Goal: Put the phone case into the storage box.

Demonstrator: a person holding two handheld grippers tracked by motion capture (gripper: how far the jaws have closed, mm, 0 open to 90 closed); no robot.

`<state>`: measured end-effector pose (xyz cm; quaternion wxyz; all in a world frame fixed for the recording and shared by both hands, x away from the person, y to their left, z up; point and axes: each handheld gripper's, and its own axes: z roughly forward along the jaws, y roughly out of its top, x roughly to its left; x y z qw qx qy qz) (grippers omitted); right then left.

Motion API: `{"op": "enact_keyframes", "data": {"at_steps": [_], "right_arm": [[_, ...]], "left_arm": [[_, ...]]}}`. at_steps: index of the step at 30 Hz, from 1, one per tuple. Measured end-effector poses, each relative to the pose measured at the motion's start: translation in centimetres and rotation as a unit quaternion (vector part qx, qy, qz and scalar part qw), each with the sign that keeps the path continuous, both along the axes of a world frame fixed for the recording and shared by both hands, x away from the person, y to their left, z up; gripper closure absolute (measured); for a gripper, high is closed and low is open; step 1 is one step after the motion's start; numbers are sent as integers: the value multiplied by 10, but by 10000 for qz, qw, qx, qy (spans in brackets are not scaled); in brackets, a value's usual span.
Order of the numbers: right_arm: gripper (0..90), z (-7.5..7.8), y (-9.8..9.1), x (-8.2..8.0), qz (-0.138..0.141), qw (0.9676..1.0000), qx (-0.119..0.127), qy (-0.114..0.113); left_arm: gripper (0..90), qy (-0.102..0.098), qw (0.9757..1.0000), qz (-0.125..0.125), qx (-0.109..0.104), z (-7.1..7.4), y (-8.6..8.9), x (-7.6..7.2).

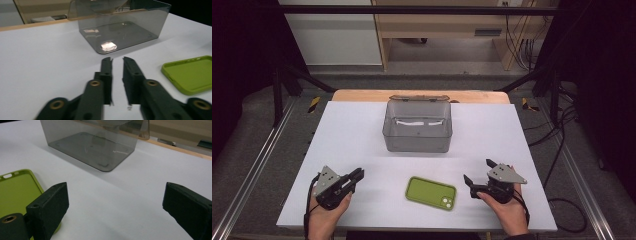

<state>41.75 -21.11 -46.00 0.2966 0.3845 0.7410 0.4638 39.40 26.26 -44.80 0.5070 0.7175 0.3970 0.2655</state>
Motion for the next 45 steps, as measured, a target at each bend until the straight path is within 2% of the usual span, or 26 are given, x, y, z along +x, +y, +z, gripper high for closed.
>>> {"op": "enact_keyframes", "data": {"at_steps": [2, 7, 10, 14, 18, 23, 30, 36, 41, 45], "right_arm": [[86, 1, 3, 3, 44, 9999, -94, 77], [101, 3, 17, 7, 240, 9991, -214, 275], [107, 6, 29, 8, 444, 9979, -323, 337], [110, 11, 49, 8, 735, 9955, -457, 395], [91, 14, 68, 7, 1017, 9925, -423, 536], [82, 15, 90, 6, 1229, 9890, -390, 720], [110, 15, 109, 6, 1330, 9872, -303, 826], [170, 14, 123, 7, 1413, 9855, -280, 899], [236, 14, 136, 5, 1579, 9823, -380, 935], [327, 13, 144, 3, 1677, 9804, -446, 930]], "left_arm": [[643, -65, 9999, 63, -91, -3, 6, -1], [379, -70, 9989, 202, -406, -6, 11, 3], [260, -160, 9990, 204, -371, -8, 8, 4], [131, -132, 9991, 184, -370, -10, 8, 6], [28, -124, 9989, 252, -363, -11, 10, 7], [25, -91, 9983, 335, -470, -12, 13, 8], [25, -61, 9983, 342, -462, -13, 13, 9], [25, -83, 9983, 331, -464, -13, 12, 8], [25, -82, 9983, 341, -463, -13, 13, 9], [25, -92, 9982, 347, -475, -13, 14, 9]]}}
